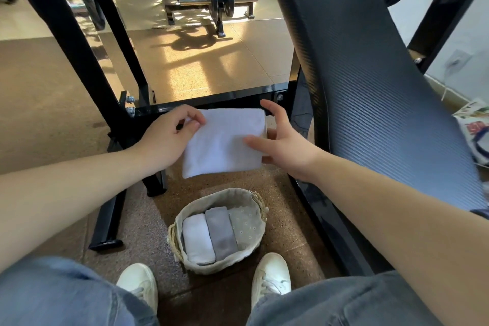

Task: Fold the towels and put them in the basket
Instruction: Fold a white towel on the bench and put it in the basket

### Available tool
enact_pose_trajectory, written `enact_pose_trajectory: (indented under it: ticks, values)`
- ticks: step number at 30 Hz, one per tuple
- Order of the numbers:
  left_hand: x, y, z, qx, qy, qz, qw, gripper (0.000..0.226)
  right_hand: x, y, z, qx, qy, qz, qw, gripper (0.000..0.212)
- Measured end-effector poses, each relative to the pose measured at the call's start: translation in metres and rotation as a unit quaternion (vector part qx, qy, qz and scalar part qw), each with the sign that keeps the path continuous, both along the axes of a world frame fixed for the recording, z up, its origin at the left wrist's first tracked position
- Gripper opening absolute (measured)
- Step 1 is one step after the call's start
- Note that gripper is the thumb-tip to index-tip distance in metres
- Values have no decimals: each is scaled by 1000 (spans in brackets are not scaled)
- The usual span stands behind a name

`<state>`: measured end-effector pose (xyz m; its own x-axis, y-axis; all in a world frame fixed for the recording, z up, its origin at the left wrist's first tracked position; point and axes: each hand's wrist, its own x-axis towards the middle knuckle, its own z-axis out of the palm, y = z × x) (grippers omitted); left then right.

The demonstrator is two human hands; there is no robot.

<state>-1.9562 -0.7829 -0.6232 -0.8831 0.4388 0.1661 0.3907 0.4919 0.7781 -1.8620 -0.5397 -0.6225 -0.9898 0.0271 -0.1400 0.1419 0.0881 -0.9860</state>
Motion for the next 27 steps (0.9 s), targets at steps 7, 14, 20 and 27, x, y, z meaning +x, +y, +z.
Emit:
enact_pose_trajectory:
  ticks: [7,14,20,27]
  values:
    - [4,0,5,48,-98,-52,993,36,2,-4,0,34,64,3,997,76]
    - [9,3,11,-76,-21,-34,996,72,2,-10,3,124,63,5,990,64]
    - [8,3,11,-120,18,-40,992,72,1,-9,13,308,60,18,949,91]
    - [0,7,5,-132,82,-51,986,64,3,-3,15,378,112,-16,919,70]
